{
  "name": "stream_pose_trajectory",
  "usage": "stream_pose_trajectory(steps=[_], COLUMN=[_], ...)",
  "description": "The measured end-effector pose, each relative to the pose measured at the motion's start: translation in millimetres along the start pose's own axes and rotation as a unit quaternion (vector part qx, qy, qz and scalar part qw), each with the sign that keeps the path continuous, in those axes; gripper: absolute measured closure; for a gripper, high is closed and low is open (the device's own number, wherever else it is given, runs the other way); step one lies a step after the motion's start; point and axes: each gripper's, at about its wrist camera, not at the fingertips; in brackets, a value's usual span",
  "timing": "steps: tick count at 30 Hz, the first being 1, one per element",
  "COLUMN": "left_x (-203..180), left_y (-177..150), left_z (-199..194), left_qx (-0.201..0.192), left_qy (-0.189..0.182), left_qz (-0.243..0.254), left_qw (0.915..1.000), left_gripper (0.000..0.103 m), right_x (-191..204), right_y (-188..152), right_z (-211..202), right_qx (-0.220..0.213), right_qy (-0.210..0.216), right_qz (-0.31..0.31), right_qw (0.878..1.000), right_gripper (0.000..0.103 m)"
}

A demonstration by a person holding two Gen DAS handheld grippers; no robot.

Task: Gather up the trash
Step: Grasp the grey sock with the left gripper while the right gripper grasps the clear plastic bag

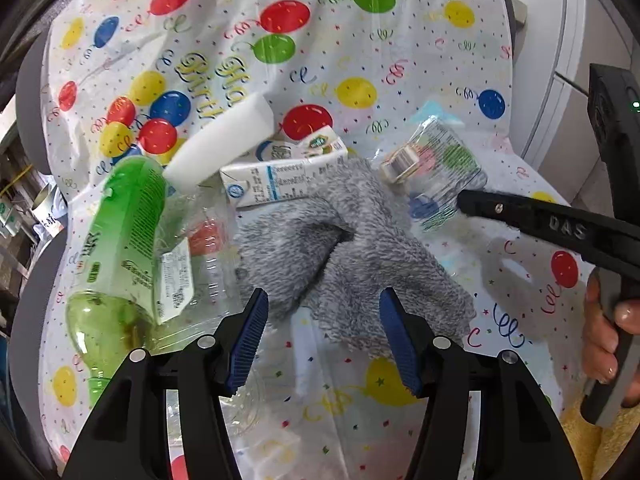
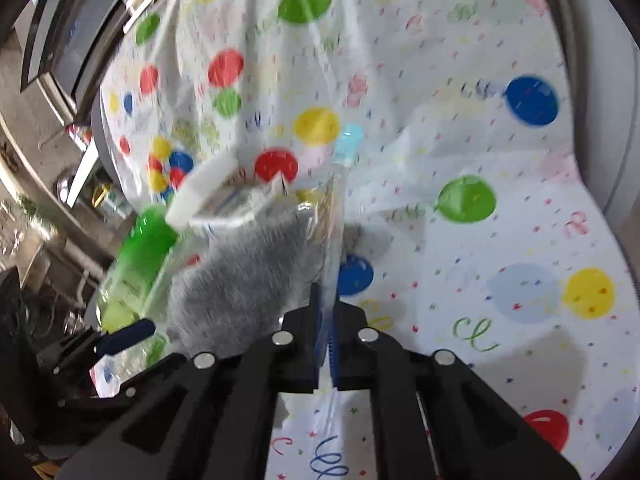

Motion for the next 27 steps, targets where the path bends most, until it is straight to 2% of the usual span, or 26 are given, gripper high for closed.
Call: stream_pose_trajectory(steps=[4,7,9,10,11,13,15,19,22,24,25,26,27], left_x=[8,13,13,10,5,-8,-19,-20,-19,-18,-17,-15,-14], left_y=[1,2,7,10,15,23,33,47,55,59,60,60,59], left_z=[-18,-30,-33,-33,-31,-24,-7,19,38,44,45,43,39], left_qx=[-0.013,-0.024,-0.032,-0.035,-0.038,-0.039,-0.029,-0.011,0.010,0.014,0.014,0.010,0.005], left_qy=[0.003,-0.016,-0.034,-0.042,-0.050,-0.059,-0.048,-0.027,-0.007,-0.008,-0.012,-0.019,-0.024], left_qz=[-0.002,-0.015,-0.027,-0.029,-0.028,-0.012,0.004,-0.006,-0.004,-0.005,-0.006,-0.009,-0.012], left_qw=[0.9999,0.9995,0.9986,0.9981,0.9976,0.9974,0.9984,0.9996,0.9999,0.9999,0.9998,0.9997,0.9996], left_gripper=[0.044,0.044,0.040,0.030,0.029,0.029,0.030,0.034,0.042,0.054,0.066,0.087,0.093], right_x=[-3,-4,-3,-4,-6,-9,-10,-20,-25,-27,-27,-27,-27], right_y=[2,-8,-17,-22,-27,-34,-40,-48,-53,-55,-56,-57,-57], right_z=[-43,-79,-95,-103,-109,-117,-122,-127,-130,-132,-134,-137,-139], right_qx=[-0.059,-0.091,-0.105,-0.110,-0.111,-0.114,-0.120,-0.116,-0.113,-0.114,-0.116,-0.118,-0.119], right_qy=[-0.072,-0.111,-0.124,-0.130,-0.135,-0.140,-0.151,-0.153,-0.151,-0.147,-0.145,-0.140,-0.138], right_qz=[-0.014,-0.032,-0.046,-0.051,-0.053,-0.055,-0.059,-0.051,-0.049,-0.044,-0.042,-0.038,-0.036], right_qw=[0.996,0.989,0.986,0.984,0.983,0.982,0.979,0.980,0.981,0.982,0.982,0.982,0.983], right_gripper=[0.101,0.101,0.101,0.101,0.101,0.101,0.101,0.101,0.101,0.101,0.101,0.101,0.101])
Point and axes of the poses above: each gripper's, at about its wrist camera, not at the fingertips, and z roughly the way its jaws point, x to its left, y to its top, and after that the axes turned 8 degrees about z, right-handed
